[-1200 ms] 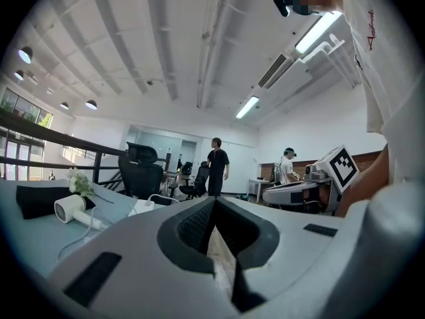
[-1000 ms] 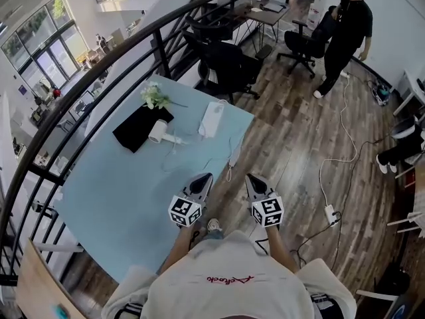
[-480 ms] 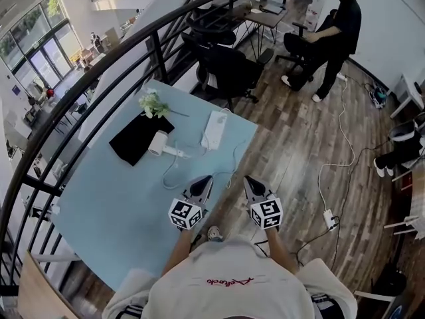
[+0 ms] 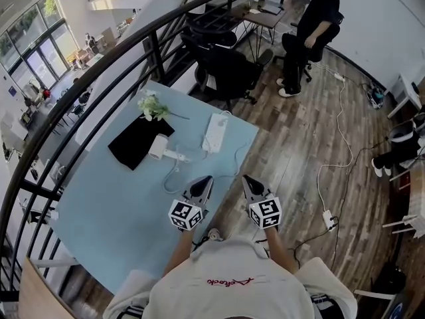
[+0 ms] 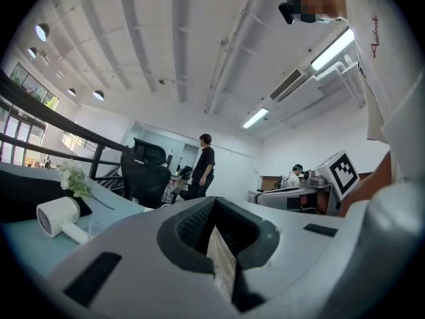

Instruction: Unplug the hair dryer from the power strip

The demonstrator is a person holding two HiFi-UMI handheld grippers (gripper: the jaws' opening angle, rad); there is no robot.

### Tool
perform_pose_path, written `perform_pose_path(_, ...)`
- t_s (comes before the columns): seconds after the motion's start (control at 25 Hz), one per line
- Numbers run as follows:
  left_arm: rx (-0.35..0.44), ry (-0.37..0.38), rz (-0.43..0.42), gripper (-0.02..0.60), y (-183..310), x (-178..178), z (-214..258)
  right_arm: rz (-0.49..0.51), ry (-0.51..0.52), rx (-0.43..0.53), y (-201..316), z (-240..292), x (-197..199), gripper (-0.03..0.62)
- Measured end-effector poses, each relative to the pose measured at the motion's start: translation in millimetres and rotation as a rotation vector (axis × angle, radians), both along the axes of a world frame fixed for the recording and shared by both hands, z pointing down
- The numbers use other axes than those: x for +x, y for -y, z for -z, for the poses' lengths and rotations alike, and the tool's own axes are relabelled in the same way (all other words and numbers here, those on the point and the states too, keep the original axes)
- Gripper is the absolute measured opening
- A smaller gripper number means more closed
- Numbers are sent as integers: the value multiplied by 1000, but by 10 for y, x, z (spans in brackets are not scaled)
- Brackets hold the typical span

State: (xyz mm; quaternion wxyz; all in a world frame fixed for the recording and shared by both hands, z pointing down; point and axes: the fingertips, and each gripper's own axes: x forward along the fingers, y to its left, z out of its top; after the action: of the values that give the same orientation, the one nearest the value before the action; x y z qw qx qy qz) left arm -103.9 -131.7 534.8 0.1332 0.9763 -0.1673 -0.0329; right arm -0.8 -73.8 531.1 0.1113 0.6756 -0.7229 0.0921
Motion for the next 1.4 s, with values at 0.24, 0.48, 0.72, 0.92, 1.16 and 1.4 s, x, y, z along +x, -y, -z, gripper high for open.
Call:
perform_pose_path(0.24, -6, -16, -12, 8, -29, 0, 19, -13, -8, 0, -18, 29, -12, 17)
perform_pose_path(0.48, -13, -26, -2, 8, -36, -43, 20, -1, -11, 7, -28, 52, -77, 17)
perform_pose_path(0.72, -10, -25, 26, 8, 12, -46, -4, 21, -9, 16, 60, 36, -38, 17)
perform_pose_path(0.92, -9, -11, 68, 8, 111, -58, -38, 61, 6, 22, 187, -8, -30, 17)
perform_pose_path(1.16, -6, 18, 126, 9, 306, 124, -86, 110, 30, 32, 413, -46, 210, 17)
perform_pose_path(1.4, -8, 49, 180, 8, 562, 496, -111, 149, 57, 28, 710, -112, 689, 17)
